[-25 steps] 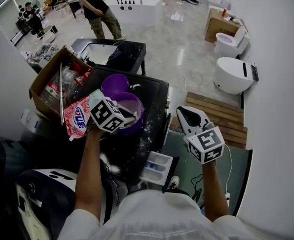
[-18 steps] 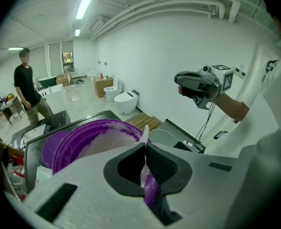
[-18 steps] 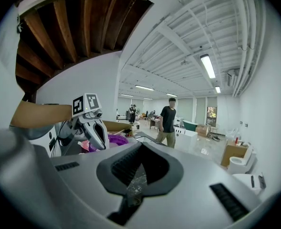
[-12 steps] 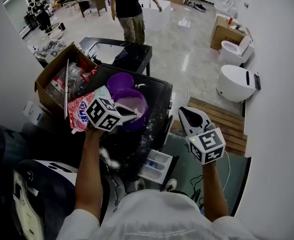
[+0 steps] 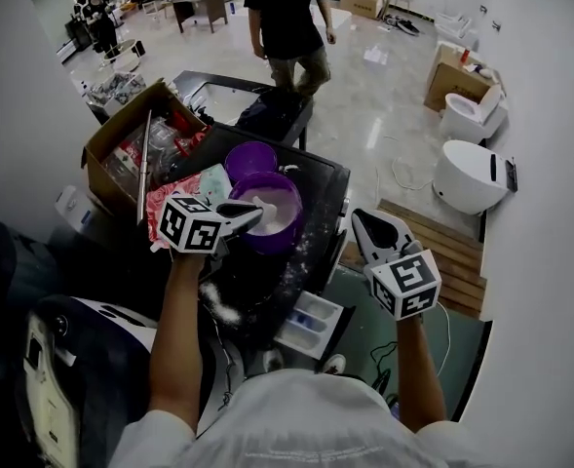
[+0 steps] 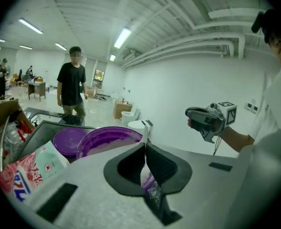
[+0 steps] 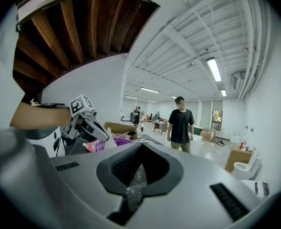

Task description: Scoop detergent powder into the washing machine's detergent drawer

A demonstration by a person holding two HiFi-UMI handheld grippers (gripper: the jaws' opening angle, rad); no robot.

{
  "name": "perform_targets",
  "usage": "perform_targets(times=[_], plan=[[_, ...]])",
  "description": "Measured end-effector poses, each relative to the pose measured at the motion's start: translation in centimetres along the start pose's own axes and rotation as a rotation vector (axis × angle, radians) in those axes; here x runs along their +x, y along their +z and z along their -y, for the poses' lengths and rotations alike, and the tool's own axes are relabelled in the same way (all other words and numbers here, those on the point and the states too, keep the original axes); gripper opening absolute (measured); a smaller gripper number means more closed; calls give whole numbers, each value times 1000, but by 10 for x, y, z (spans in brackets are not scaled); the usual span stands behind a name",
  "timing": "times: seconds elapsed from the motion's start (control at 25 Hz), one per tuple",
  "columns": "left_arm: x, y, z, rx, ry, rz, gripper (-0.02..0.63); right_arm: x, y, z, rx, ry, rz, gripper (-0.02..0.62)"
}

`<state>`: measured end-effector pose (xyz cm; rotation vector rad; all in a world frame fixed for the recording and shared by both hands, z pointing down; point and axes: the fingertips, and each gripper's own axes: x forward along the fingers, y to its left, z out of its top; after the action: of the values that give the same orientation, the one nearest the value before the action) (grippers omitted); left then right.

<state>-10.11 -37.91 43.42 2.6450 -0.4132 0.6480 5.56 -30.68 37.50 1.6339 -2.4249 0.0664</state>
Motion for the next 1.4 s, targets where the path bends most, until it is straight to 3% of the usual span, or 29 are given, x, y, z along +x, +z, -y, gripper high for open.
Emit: perform_targets(times=[0.36,0.88,1.08,1.4], plan=[[-35,15,-28,-146,99,253,15,12,12,-8,-19,17,24,6],[-78,42,-27,-186,185,513,15,22,42,-16,-51,19,88,6],[-93,50,-9,-187,170,576,15,23,55,-23,-61,21,109,6],[-112,46,25,-176,108,605,15,14,49,-37,-40,-9,97,6]])
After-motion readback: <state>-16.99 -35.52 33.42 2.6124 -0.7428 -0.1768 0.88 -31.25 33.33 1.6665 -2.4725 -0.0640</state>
